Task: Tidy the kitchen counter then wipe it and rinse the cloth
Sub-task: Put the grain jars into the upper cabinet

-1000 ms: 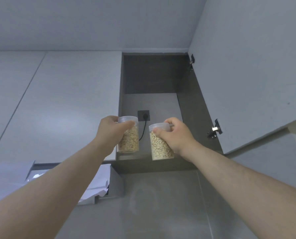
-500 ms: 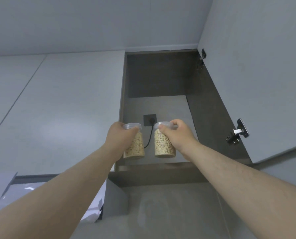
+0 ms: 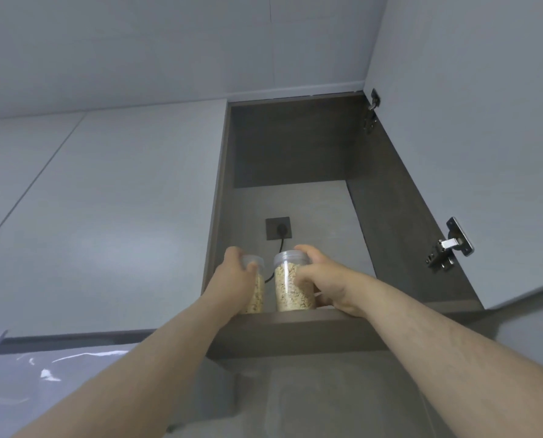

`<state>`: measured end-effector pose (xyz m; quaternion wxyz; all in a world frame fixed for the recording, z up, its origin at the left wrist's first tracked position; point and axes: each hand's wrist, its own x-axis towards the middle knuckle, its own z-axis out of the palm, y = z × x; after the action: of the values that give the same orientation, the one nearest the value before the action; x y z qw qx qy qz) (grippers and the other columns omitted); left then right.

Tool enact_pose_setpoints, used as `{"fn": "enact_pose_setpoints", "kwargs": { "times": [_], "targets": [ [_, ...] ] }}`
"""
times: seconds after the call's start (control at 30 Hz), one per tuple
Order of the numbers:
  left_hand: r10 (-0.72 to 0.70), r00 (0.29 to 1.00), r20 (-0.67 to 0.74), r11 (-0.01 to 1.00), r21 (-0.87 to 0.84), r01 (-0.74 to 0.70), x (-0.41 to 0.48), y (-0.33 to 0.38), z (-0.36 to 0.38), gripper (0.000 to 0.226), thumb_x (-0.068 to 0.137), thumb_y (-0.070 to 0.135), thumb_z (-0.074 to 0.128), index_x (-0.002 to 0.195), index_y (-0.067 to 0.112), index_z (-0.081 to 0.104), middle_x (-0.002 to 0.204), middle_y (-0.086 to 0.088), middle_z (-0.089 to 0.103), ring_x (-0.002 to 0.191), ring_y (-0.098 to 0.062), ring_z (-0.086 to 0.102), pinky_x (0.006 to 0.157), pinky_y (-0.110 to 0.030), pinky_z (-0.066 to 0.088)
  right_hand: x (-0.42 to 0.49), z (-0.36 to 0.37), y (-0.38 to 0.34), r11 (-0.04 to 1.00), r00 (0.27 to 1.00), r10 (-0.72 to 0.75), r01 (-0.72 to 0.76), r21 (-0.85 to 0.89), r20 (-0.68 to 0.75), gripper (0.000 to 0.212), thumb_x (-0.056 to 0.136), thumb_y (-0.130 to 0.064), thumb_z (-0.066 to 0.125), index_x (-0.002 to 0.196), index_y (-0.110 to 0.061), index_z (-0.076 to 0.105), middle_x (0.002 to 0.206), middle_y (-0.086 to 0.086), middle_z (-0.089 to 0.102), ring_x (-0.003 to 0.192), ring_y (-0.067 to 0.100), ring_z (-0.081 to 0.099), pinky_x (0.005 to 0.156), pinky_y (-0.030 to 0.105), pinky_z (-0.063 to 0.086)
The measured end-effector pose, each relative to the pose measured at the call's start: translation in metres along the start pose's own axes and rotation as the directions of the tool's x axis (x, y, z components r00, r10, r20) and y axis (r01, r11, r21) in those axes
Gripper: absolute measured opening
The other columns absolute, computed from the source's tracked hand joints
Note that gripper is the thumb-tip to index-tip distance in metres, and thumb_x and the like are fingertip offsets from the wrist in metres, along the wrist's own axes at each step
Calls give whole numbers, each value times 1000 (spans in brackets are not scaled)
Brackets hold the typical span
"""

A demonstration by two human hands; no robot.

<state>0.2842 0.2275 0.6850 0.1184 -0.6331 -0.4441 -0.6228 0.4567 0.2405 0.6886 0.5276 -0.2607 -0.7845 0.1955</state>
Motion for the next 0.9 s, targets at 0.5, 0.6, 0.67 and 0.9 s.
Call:
{"fn": "enact_pose_setpoints", "kwargs": {
  "times": [0.5, 0.6, 0.67, 0.9],
  "targets": [
    [326, 945, 16, 859, 412, -303, -21, -13, 11, 68, 95, 23, 45, 152, 17, 8, 160, -2, -3, 147, -20, -4, 115, -30, 7, 5, -2, 6, 996, 999, -25, 27, -87, 26, 89, 79, 5, 57, 149, -37, 23, 111, 17, 59, 83, 25, 60, 71, 37, 52],
    [453, 892, 11, 715, 593, -370, -27, -18, 2, 49, 95, 29, 43, 143, 18, 35, 155, -3, 27, 143, -22, 23, 115, -33, 20, 6, -1, 5, 993, 998, -27, 33, -117, 49, 93, 78, 8, 53, 150, -40, 18, 104, 10, 52, 77, 21, 58, 63, 30, 51],
    [536, 843, 29, 535, 761, -366, -29, -14, -4, 42, 88, 37, 46, 127, 22, 54, 136, -2, 53, 126, -24, 48, 110, -44, 26, 6, 0, 5, 990, 998, -39, 46, -132, 59, 98, 77, 10, 56, 150, -43, 17, 119, 11, 50, 79, 20, 60, 67, 33, 54],
    [440, 861, 256, 444, 771, -457, -12, -6, -44, 71, 85, 64, 47, 145, 34, 25, 153, 13, 28, 145, -13, 15, 115, -47, -9, 0, -3, 4, 991, 987, -95, 105, -77, 132, 102, 77, 12, 65, 149, -44, 20, 146, 5, 39, 103, 31, 66, 83, 42, 56]
  ]
}}
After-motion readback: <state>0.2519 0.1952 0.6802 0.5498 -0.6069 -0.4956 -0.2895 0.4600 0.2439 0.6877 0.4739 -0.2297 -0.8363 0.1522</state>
